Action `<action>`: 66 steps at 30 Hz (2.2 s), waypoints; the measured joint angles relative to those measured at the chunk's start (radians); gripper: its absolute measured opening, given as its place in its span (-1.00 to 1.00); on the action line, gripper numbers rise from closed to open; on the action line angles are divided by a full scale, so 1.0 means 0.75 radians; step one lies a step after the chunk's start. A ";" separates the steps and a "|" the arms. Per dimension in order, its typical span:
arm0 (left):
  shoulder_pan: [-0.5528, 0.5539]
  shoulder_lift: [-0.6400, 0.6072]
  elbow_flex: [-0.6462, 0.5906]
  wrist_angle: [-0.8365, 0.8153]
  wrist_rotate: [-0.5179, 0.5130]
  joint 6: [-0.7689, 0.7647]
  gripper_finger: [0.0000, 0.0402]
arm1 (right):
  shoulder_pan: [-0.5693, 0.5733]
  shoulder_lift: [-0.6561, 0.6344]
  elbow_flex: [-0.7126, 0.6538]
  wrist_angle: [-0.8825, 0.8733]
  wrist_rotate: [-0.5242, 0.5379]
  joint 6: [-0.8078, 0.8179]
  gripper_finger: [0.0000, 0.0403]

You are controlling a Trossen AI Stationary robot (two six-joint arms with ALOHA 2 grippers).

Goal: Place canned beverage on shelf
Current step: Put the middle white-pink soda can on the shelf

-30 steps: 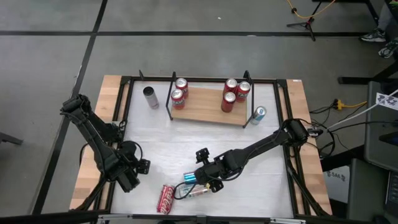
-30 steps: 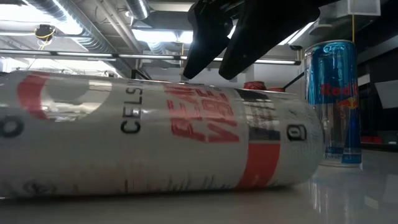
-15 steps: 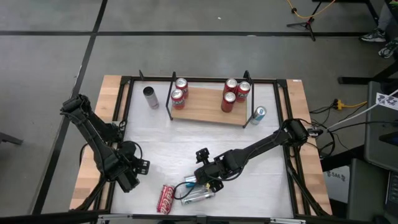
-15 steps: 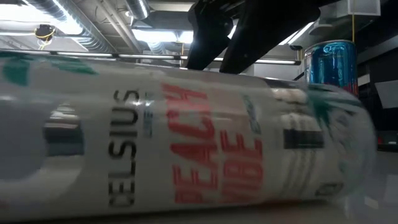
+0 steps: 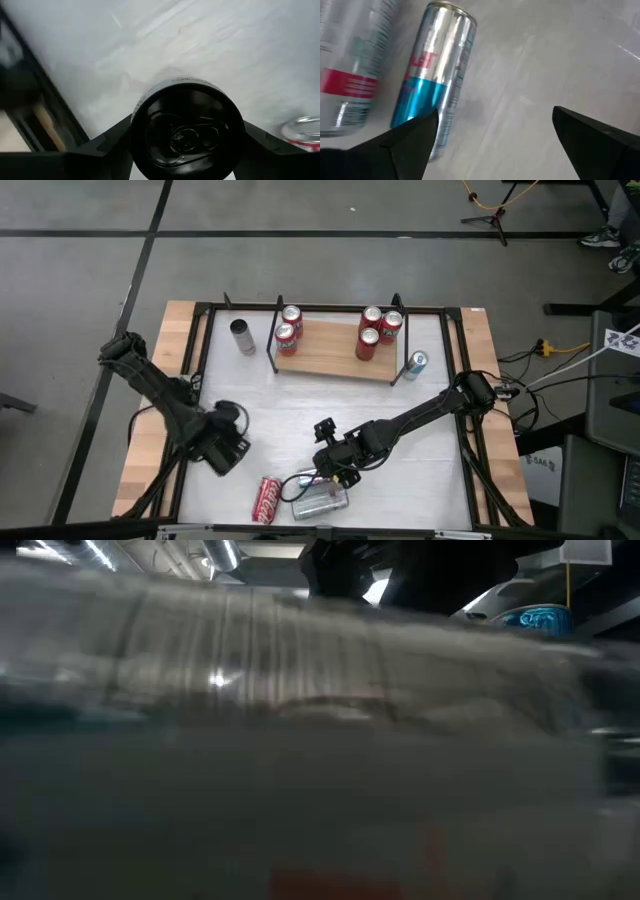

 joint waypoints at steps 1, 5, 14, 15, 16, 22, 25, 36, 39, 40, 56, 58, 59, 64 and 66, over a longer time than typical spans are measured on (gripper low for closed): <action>0.036 0.000 0.000 0.010 0.008 0.102 0.19 | 0.000 0.000 0.000 0.000 0.000 0.000 0.90; 0.198 -0.003 0.001 0.092 0.055 0.568 0.19 | 0.000 0.000 0.000 0.003 0.000 -0.001 0.90; 0.544 -0.001 0.001 0.446 0.064 1.374 0.20 | 0.000 0.000 0.000 -0.001 0.000 -0.001 0.90; 0.574 -0.001 0.001 0.481 0.075 1.456 0.20 | 0.000 0.000 0.000 -0.002 0.000 -0.001 0.90; 0.601 -0.001 0.001 0.509 0.092 1.531 0.20 | 0.000 0.000 0.000 -0.002 0.000 -0.001 0.90; 0.730 -0.001 0.001 0.552 0.216 1.880 0.20 | 0.000 0.000 0.033 -0.030 0.001 0.006 0.90; 0.762 -0.001 0.001 0.551 0.266 2.045 0.20 | 0.000 0.000 0.067 -0.031 0.001 0.007 0.90; 0.777 -0.001 0.001 0.542 0.281 2.367 0.24 | 0.000 -0.001 0.122 -0.016 0.001 0.055 0.90; 0.777 -0.001 0.001 0.541 0.281 2.361 0.29 | 0.000 -0.001 0.122 -0.020 0.001 0.087 0.90; 0.776 -0.001 0.001 0.542 0.278 2.361 0.31 | 0.000 -0.001 0.122 -0.019 0.001 0.087 0.90; 0.776 -0.001 0.001 0.542 0.266 2.360 0.36 | 0.000 -0.001 0.122 -0.020 0.001 0.086 0.90; 0.776 -0.001 0.001 0.542 0.266 2.360 0.36 | 0.000 -0.001 0.122 -0.020 0.001 0.085 0.90; 0.776 -0.001 0.001 0.542 0.266 2.360 0.36 | 0.000 -0.001 0.122 -0.020 0.001 0.085 0.90; 0.776 -0.001 0.001 0.542 0.266 2.357 0.36 | 0.000 -0.001 0.122 -0.020 0.001 0.085 0.90; 0.776 -0.001 0.001 0.543 0.266 2.357 0.36 | 0.000 -0.001 0.122 -0.020 0.001 0.085 0.90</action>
